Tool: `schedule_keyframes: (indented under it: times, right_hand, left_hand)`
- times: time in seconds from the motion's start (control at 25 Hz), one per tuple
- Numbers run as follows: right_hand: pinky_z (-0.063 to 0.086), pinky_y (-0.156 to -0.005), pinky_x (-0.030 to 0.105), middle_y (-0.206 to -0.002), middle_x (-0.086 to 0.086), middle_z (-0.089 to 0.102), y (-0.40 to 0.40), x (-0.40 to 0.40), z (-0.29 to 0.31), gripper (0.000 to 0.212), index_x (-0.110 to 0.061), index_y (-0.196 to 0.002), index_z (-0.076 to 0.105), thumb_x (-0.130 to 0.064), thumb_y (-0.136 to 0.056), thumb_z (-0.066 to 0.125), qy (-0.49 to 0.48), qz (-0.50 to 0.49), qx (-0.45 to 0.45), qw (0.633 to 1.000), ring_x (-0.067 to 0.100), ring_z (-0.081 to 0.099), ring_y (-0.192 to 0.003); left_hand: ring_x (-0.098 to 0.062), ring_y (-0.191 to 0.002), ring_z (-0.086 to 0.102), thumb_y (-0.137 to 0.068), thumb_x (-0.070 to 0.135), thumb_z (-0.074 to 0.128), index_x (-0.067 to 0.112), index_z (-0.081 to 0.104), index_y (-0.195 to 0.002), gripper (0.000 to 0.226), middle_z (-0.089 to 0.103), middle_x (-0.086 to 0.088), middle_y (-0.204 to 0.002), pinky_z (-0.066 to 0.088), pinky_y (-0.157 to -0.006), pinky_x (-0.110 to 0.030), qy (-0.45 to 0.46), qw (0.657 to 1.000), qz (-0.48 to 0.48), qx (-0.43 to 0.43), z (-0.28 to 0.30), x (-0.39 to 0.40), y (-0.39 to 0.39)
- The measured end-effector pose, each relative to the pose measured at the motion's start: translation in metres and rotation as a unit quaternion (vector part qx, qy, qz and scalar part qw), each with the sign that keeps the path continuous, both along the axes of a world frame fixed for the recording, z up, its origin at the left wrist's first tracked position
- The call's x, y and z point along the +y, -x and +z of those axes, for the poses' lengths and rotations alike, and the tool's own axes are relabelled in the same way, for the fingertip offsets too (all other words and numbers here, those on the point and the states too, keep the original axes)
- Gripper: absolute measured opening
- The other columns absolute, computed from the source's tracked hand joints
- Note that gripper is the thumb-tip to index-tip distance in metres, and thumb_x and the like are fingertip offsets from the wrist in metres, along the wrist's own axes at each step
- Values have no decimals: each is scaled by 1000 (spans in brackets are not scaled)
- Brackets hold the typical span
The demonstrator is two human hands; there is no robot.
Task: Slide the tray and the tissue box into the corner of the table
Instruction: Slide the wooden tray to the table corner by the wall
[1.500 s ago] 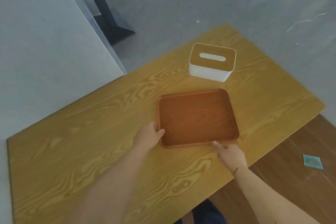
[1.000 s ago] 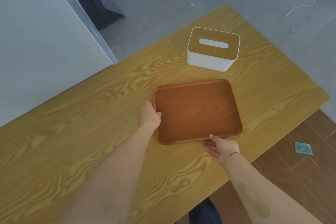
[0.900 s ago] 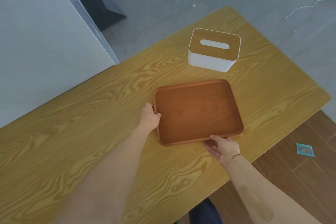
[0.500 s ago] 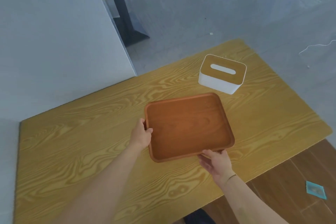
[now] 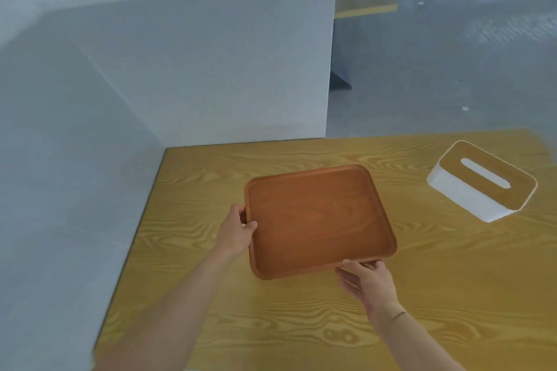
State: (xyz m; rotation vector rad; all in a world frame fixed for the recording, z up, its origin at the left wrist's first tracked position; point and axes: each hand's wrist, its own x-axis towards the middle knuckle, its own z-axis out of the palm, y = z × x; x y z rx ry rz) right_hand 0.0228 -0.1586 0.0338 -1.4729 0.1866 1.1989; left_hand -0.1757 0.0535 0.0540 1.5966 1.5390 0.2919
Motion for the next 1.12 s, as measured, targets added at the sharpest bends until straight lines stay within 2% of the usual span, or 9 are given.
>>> schedule_keyframes:
  times: [0.12, 0.24, 0.32, 0.36, 0.48, 0.6, 0.64, 0.88, 1.12]
  right_hand:
    - [58, -70, 37, -112, 20, 70, 14, 29, -1, 37, -1, -114, 54, 3, -83, 74, 6, 2, 7, 1000, 28, 77, -82]
    - [58, -70, 35, -111, 21, 70, 31, 59, -4, 38, -1, -116, 53, 5, -83, 72, 9, 2, 12, 1000, 29, 76, -82]
    - [57, -71, 36, -111, 20, 70, 42, 78, -5, 39, -2, -118, 53, 4, -84, 72, 11, 1, 15, 1000, 30, 76, -84]
    - [57, -73, 36, -111, 20, 70, 46, 88, -6, 41, -3, -120, 53, 4, -85, 72, 12, -2, 15, 1000, 30, 76, -86]
    - [57, -78, 38, -112, 19, 70, 55, 116, -12, 42, -5, -123, 52, 4, -86, 70, 14, -6, 5, 1000, 32, 74, -93]
    - [56, -79, 38, -112, 17, 71, 63, 141, -18, 40, -6, -122, 52, 3, -87, 69, 14, -7, -5, 1000, 30, 74, -94]
    - [56, -79, 38, -113, 17, 71, 65, 147, -21, 40, -6, -122, 52, 3, -87, 69, 15, -9, -8, 1000, 30, 74, -95]
    - [57, -75, 39, -116, 16, 70, 50, 182, -36, 39, -4, -122, 53, -3, -88, 72, 39, 10, -38, 998, 30, 75, -91]
    - [58, -70, 35, -113, 15, 71, 33, 215, -56, 37, -3, -120, 54, -2, -87, 72, 41, -4, -26, 999, 27, 76, -87]
  left_hand:
    - [-26, -88, 63, -91, 13, 65, 14, 51, -111, 24, 57, 11, -88, 53, -75, -41, -23, 1000, 18, 7, -5, 15, 23]
    - [-24, -91, 63, -92, 14, 65, 11, 52, -115, 27, 58, 8, -92, 45, -73, -33, -24, 999, 27, 8, -15, 41, 42]
    - [-18, -88, 61, -92, 16, 64, 11, 51, -120, 31, 58, 7, -94, 45, -71, -28, -13, 1000, 22, 9, -22, 63, 52]
    - [-17, -85, 62, -92, 16, 64, 11, 49, -121, 33, 58, 8, -93, 48, -69, -27, 1, 1000, 15, 5, -25, 75, 56]
    - [-25, -85, 67, -93, 14, 63, 17, 45, -117, 30, 59, 1, -96, 60, -70, -45, 62, 998, -9, -18, -37, 110, 69]
    - [-20, -81, 68, -94, 14, 61, 18, 47, -114, 25, 61, -3, -97, 58, -54, -32, 87, 996, -29, -25, -49, 140, 74]
    - [-20, -80, 68, -94, 15, 61, 18, 47, -114, 24, 62, -3, -97, 57, -53, -29, 89, 995, -32, -26, -54, 148, 73]
    - [-22, -84, 69, -96, 14, 60, 17, 46, -120, 28, 63, -5, -99, 59, -57, -32, 118, 991, -38, -40, -81, 191, 54]
    - [-24, -85, 69, -95, 17, 60, 17, 48, -120, 28, 63, -4, -101, 61, -59, -36, 79, 995, -56, -11, -96, 229, 29]
